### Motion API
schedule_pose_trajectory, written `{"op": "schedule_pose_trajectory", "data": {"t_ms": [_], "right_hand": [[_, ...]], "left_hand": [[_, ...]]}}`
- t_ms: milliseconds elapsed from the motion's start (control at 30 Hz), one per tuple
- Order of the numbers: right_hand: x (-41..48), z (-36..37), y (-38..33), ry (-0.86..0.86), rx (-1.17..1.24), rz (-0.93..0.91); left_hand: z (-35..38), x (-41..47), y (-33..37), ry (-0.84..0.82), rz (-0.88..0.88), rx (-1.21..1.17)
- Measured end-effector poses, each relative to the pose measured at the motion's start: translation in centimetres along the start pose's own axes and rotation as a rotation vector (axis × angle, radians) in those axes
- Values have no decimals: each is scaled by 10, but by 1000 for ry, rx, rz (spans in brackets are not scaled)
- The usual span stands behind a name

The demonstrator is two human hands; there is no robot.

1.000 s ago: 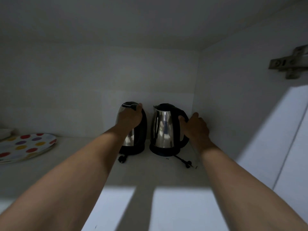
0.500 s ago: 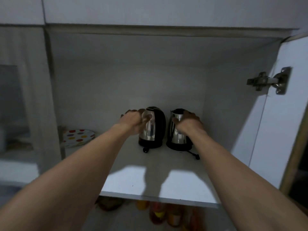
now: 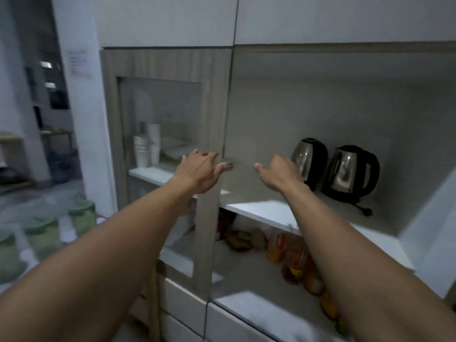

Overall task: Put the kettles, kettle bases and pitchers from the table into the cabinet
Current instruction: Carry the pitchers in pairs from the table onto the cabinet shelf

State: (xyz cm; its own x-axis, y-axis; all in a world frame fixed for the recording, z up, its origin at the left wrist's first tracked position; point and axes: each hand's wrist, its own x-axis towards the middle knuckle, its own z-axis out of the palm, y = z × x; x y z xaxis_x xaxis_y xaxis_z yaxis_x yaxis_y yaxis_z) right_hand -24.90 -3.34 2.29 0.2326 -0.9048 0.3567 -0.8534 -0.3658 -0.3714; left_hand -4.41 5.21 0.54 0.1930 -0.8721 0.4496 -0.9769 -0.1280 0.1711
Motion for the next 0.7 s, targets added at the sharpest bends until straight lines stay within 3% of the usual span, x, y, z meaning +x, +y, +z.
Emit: {"op": "schedule_pose_trajectory", "data": {"t_ms": [433,700], "right_hand": [[-75,118,-249,-244,182,-452],[-109,181,-361,-373,197,-681]], "left_hand": [[-91,-178,-215,-13,-487,214],[-111,-250,-300,47,-711,269]]}}
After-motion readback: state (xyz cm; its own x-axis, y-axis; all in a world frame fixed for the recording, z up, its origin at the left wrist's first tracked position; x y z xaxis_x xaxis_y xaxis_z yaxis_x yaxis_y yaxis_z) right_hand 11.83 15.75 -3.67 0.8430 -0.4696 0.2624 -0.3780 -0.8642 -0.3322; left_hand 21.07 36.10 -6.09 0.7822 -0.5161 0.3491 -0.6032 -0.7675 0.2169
